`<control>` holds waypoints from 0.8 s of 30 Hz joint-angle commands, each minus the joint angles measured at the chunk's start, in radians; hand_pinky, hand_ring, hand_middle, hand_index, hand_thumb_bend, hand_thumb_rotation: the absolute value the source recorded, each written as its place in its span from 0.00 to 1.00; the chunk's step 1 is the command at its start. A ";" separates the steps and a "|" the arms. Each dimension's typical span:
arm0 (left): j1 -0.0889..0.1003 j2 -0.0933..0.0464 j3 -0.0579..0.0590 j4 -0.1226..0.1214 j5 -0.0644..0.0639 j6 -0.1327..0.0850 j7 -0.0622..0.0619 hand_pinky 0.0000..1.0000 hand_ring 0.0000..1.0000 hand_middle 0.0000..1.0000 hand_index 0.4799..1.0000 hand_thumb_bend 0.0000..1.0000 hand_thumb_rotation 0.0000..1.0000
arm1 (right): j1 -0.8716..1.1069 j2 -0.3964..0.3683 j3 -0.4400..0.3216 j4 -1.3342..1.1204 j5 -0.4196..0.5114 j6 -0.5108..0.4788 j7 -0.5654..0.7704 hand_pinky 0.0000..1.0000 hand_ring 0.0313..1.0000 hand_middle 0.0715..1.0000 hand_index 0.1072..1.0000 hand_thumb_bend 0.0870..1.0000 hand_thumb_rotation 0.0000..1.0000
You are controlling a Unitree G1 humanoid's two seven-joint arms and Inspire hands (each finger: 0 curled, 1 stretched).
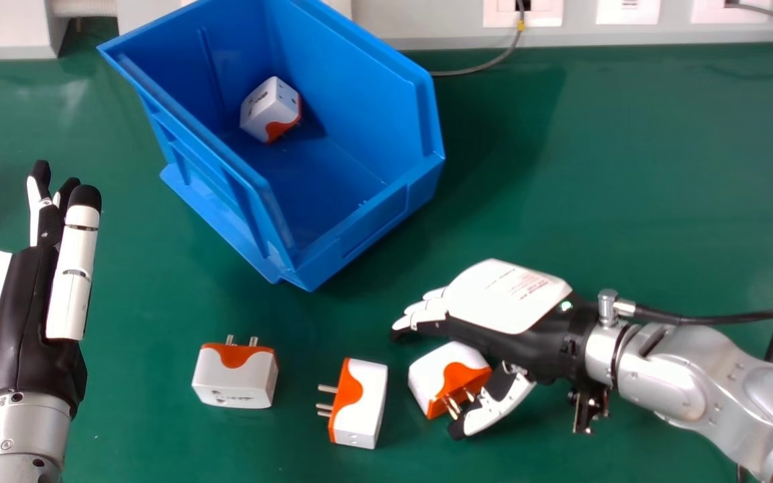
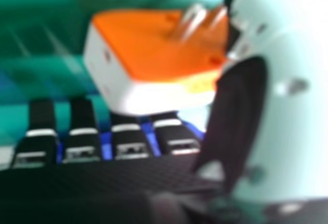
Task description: Pick all objects and put in blue box
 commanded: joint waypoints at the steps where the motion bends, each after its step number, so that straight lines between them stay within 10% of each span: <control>1: -0.011 0.011 0.006 -0.023 0.000 -0.001 0.000 1.00 1.00 1.00 1.00 0.38 1.00 | 0.012 -0.002 0.026 0.031 -0.022 0.000 0.027 0.76 0.81 0.82 0.77 0.43 0.33; 12: -0.018 0.006 0.006 -0.031 0.001 0.016 0.007 1.00 1.00 1.00 1.00 0.37 1.00 | -0.071 0.004 0.106 0.143 -0.164 -0.049 -0.181 0.52 0.55 0.58 0.51 0.45 0.12; 24: -0.020 0.007 0.006 -0.027 0.001 0.012 0.003 1.00 1.00 1.00 1.00 0.37 1.00 | -0.104 0.005 0.134 0.208 -0.139 -0.057 -0.182 0.33 0.35 0.44 0.46 0.46 0.03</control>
